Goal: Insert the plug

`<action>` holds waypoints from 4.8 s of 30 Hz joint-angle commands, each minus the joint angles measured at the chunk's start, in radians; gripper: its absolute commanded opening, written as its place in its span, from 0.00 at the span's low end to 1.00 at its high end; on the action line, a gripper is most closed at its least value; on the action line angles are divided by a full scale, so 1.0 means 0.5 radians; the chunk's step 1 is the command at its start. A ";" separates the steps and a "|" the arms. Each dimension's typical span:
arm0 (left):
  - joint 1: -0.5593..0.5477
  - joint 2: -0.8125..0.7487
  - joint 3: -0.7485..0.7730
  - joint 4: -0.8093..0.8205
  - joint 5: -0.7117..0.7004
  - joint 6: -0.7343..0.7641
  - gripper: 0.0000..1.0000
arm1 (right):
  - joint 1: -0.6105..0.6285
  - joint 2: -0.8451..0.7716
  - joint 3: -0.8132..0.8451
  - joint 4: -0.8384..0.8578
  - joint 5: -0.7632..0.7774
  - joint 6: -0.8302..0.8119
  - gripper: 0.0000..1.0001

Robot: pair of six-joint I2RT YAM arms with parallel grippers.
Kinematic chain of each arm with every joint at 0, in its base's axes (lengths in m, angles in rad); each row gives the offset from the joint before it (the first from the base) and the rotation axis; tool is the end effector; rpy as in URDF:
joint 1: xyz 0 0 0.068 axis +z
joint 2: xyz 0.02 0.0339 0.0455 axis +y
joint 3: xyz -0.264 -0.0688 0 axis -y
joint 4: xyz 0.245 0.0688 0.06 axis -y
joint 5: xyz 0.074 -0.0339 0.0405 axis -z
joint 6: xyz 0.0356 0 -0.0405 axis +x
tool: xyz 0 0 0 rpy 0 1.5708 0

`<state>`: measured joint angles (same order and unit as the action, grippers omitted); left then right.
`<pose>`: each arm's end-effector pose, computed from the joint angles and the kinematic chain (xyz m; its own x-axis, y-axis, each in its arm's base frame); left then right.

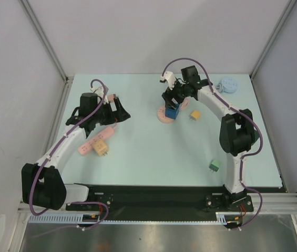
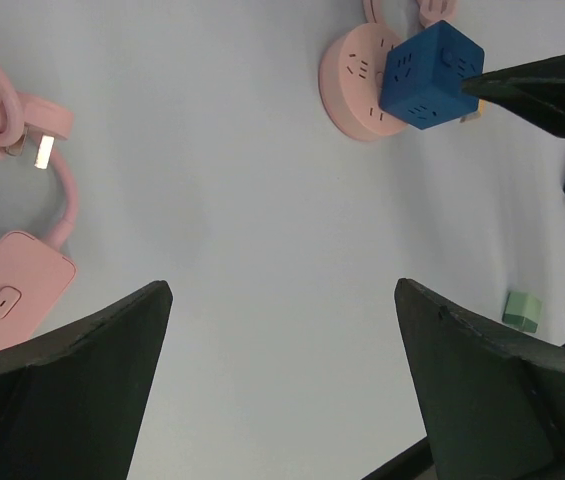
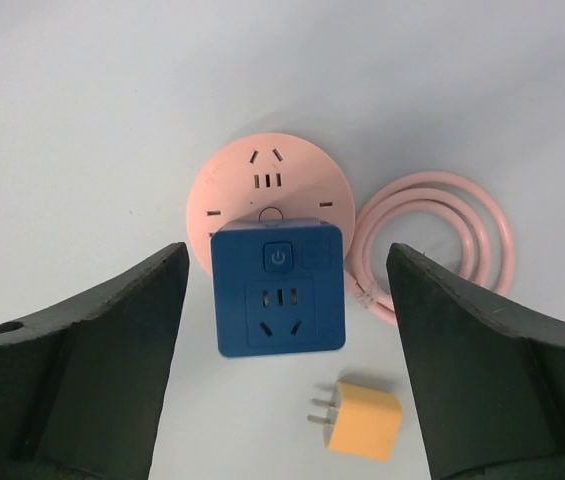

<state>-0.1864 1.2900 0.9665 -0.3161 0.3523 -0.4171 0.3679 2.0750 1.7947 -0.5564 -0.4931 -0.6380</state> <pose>0.2772 -0.0648 0.2821 -0.7169 -0.2517 -0.6501 0.1701 0.8412 -0.5133 0.4326 0.1848 0.2563 -0.1916 -0.6361 -0.7474 -0.9048 0.4096 -0.1167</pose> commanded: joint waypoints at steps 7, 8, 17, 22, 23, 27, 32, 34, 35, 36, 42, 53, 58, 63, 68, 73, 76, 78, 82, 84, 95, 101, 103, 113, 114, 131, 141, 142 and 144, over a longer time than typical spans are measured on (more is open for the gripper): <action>0.023 -0.046 -0.009 0.061 0.029 0.006 1.00 | -0.018 -0.202 -0.190 0.100 0.170 0.092 0.45; 0.023 -0.046 -0.009 0.061 0.029 0.003 1.00 | -0.018 -0.196 -0.202 0.097 0.185 0.095 0.37; 0.023 -0.073 -0.018 0.061 -0.008 0.015 1.00 | -0.015 -0.048 -0.248 0.033 0.262 0.119 0.22; 0.023 -0.076 -0.025 0.061 -0.075 -0.009 1.00 | -0.009 -0.155 -0.147 0.018 0.311 0.168 0.22; 0.026 -0.076 -0.025 0.055 -0.085 -0.015 1.00 | 0.000 -0.201 -0.129 -0.013 0.317 0.172 0.22; 0.044 -0.067 -0.037 0.074 0.022 0.018 1.00 | 0.013 -0.309 -0.104 -0.016 0.311 0.214 0.22; 0.060 -0.040 -0.058 0.086 -0.008 0.040 1.00 | 0.031 -0.352 -0.187 -0.022 0.320 0.315 0.22; 0.063 -0.040 -0.046 0.077 -0.039 0.092 1.00 | 0.074 -0.428 -0.260 0.002 0.336 0.386 0.22; 0.063 -0.046 -0.040 0.074 -0.112 0.122 0.99 | 0.101 -0.465 -0.303 0.063 0.381 0.490 0.27; 0.063 -0.064 -0.034 0.068 -0.167 0.141 0.99 | 0.159 -0.572 -0.419 0.115 0.424 0.545 0.29; 0.063 -0.061 0.095 -0.027 -0.465 0.227 0.97 | 0.524 -1.078 -0.947 0.698 0.958 0.931 0.99; 0.093 0.836 0.929 -0.193 -0.702 0.405 0.90 | 0.783 -1.695 -1.288 0.932 0.824 1.850 1.00; 0.109 1.460 1.677 -0.517 -0.839 0.414 0.83 | 0.783 -1.886 -1.435 0.969 0.958 1.810 1.00; 0.130 1.898 2.165 -0.662 -0.999 0.386 0.75 | 0.777 -1.920 -1.463 0.956 0.965 1.703 1.00; 0.158 2.117 2.344 -0.715 -0.962 0.362 0.73 | 0.771 -1.904 -1.466 0.966 0.962 1.712 1.00; 0.189 2.292 2.491 -0.844 -0.978 0.261 0.70 | 0.767 -1.895 -1.472 1.008 0.977 1.703 1.00; 0.201 2.341 2.503 -0.841 -0.911 0.230 0.69 | 0.764 -1.886 -1.479 1.005 0.980 1.699 1.00; 0.204 2.381 2.528 -0.844 -0.855 0.239 0.67 | 0.764 -1.871 -1.482 1.005 0.971 1.702 1.00; 0.204 2.399 2.528 -0.844 -0.732 0.254 0.47 | 0.764 -1.871 -1.479 0.990 0.971 1.705 1.00; 0.204 2.387 2.503 -0.834 -0.628 0.254 0.36 | 0.764 -1.874 -1.479 0.978 0.986 1.706 1.00; -0.013 1.469 1.648 -0.445 -0.429 0.239 0.00 | 0.388 -1.779 -1.463 0.769 0.797 2.132 1.00; -0.216 0.879 1.031 -0.123 -0.202 -0.052 0.00 | 0.307 -1.650 -1.512 1.079 0.388 2.319 0.90; -0.265 0.661 0.841 0.012 -0.195 -0.141 0.00 | 0.405 -1.558 -1.515 1.155 0.397 2.298 0.91; -0.431 0.138 0.295 0.512 -0.033 -0.736 0.00 | 0.654 -1.367 -1.537 1.508 0.756 2.316 0.84; -0.437 0.123 0.264 0.534 -0.033 -0.758 0.00 | 0.663 -1.367 -1.549 1.557 0.768 2.304 0.83; -0.486 -0.132 -0.037 0.868 -0.042 -1.286 0.00 | 0.829 -1.214 -1.629 2.229 1.121 2.120 0.65; -0.499 -0.175 -0.095 0.914 -0.014 -1.353 0.00 | 0.810 -1.150 -1.659 2.426 1.069 2.166 0.14; -0.499 -0.172 -0.092 0.920 -0.011 -1.353 0.00 | 0.807 -1.150 -1.669 2.456 1.051 2.181 0.09; -0.499 -0.172 -0.092 0.942 0.013 -1.365 0.02 | 0.798 -1.144 -1.708 2.548 1.014 2.187 0.04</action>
<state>-0.4252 1.2423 0.9226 0.0944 0.2897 -1.0660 0.7811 1.4937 0.9558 0.5751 0.0216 0.4324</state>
